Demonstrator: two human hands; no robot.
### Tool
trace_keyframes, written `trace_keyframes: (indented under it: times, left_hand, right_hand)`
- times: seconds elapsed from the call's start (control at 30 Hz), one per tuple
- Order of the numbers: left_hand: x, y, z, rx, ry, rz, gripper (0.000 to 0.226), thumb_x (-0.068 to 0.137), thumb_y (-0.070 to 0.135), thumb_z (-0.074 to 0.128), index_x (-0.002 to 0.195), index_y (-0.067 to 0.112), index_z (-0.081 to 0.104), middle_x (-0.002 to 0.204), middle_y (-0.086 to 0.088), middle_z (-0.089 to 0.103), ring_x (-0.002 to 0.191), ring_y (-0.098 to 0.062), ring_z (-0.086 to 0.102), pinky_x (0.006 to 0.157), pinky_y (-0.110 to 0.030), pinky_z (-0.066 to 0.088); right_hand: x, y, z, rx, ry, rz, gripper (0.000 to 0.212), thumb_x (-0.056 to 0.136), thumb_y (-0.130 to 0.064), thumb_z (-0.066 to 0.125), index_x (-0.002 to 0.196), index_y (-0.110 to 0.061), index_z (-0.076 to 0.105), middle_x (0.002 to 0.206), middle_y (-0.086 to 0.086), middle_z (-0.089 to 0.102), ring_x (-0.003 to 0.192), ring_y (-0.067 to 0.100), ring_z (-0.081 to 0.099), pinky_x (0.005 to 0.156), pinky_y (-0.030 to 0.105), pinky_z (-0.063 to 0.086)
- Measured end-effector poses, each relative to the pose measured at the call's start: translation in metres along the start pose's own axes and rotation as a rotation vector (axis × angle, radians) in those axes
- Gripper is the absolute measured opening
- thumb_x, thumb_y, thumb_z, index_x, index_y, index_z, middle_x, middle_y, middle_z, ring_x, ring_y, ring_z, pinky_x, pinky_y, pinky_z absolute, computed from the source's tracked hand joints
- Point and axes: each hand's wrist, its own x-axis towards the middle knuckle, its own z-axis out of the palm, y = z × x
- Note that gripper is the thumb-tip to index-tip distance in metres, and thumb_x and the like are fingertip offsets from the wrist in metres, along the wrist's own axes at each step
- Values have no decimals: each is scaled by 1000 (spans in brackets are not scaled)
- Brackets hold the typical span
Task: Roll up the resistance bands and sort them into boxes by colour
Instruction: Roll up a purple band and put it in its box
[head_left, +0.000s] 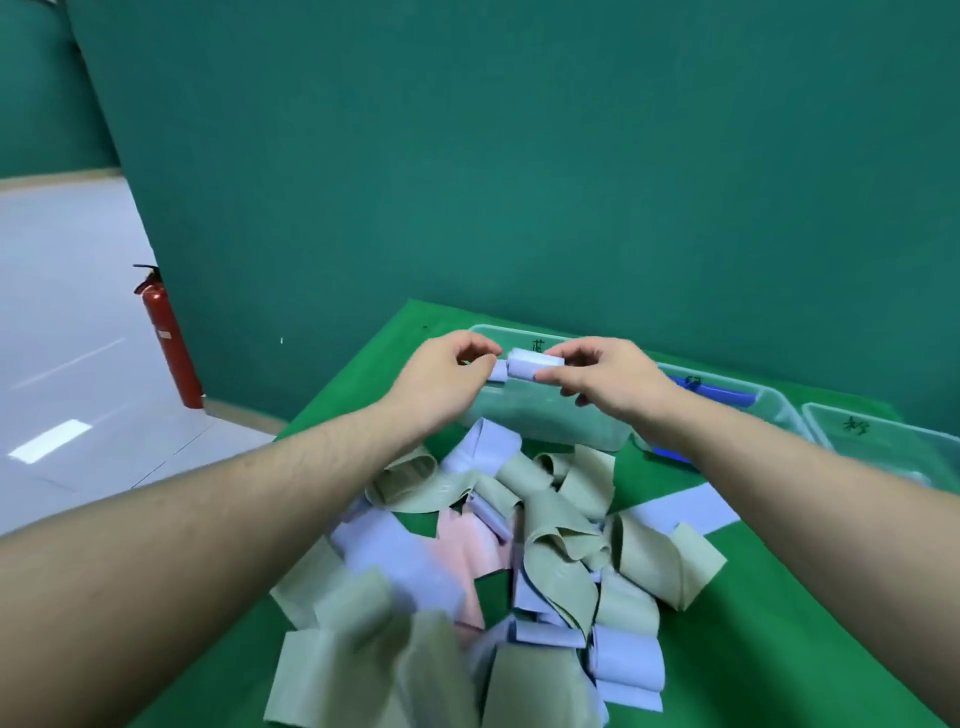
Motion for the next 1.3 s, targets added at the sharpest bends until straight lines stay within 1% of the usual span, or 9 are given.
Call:
trace_keyframes:
  times: [0.1,0.2,0.33,0.5,0.67,0.83,0.97,1.07,1.3]
  left_hand:
    - [30,-11,-7,212,-6,-21,20,93,19,52,100,27,69,71,14,58,52,-10,45,51,-22,36]
    - [51,-21,-11,324,-35,-25,21,93,18,51,102,25,68,88,11,64,50,-3,45,51,-19,36]
    - [74,-36,-5,433,-99,-59,22,90,19,54,109,22,65,106,-1,53,58,-15,50,56,-25,39]
    - [84,-51,6,384,-146,-101,26,89,18,57,115,22,58,72,2,52,56,-17,48,51,-25,35]
    - [85,-66,10,327,-132,-80,27,90,15,56,115,22,60,80,-4,57,66,-22,51,66,-37,51]
    - [85,-69,12,301,-145,-76,27,90,13,54,115,24,58,80,-6,57,67,-23,50,66,-36,49]
    - [84,-69,12,292,-142,-79,26,90,12,53,113,24,59,79,-5,56,67,-23,51,66,-36,50]
    - [84,-68,11,283,-148,-81,26,90,13,53,113,23,59,79,-6,57,67,-23,53,71,-40,54]
    - [84,-70,12,279,-147,-88,24,91,14,53,112,25,59,80,-6,59,65,-23,53,70,-41,55]
  right_hand:
    - [36,13,3,1,4,79,17,82,-22,79,97,-18,72,79,-3,66,66,11,58,62,22,48]
    - [62,24,10,-25,-34,179,16,82,-14,78,97,-11,72,82,4,66,66,14,59,65,25,51]
    - [90,34,26,-7,-59,276,15,80,-4,78,92,-6,69,83,12,64,59,17,57,59,24,53]
    - [114,36,48,-70,-149,308,15,78,-5,79,76,-11,66,81,12,61,70,23,53,65,28,44]
    - [130,36,65,-119,-181,332,20,79,-3,78,79,-11,59,76,9,60,63,20,55,58,24,45]
    - [134,37,73,-153,-141,356,34,78,-2,78,59,-11,51,51,5,53,47,20,50,46,22,37]
    - [136,40,73,-105,-113,386,21,80,-1,76,69,-6,58,63,10,59,50,20,55,42,21,40]
    - [137,41,76,-147,-113,390,25,79,-1,76,63,-7,58,53,7,58,42,17,52,39,18,37]
    - [141,41,83,-212,-103,389,23,71,-12,82,65,-11,59,66,9,58,62,23,52,58,29,39]
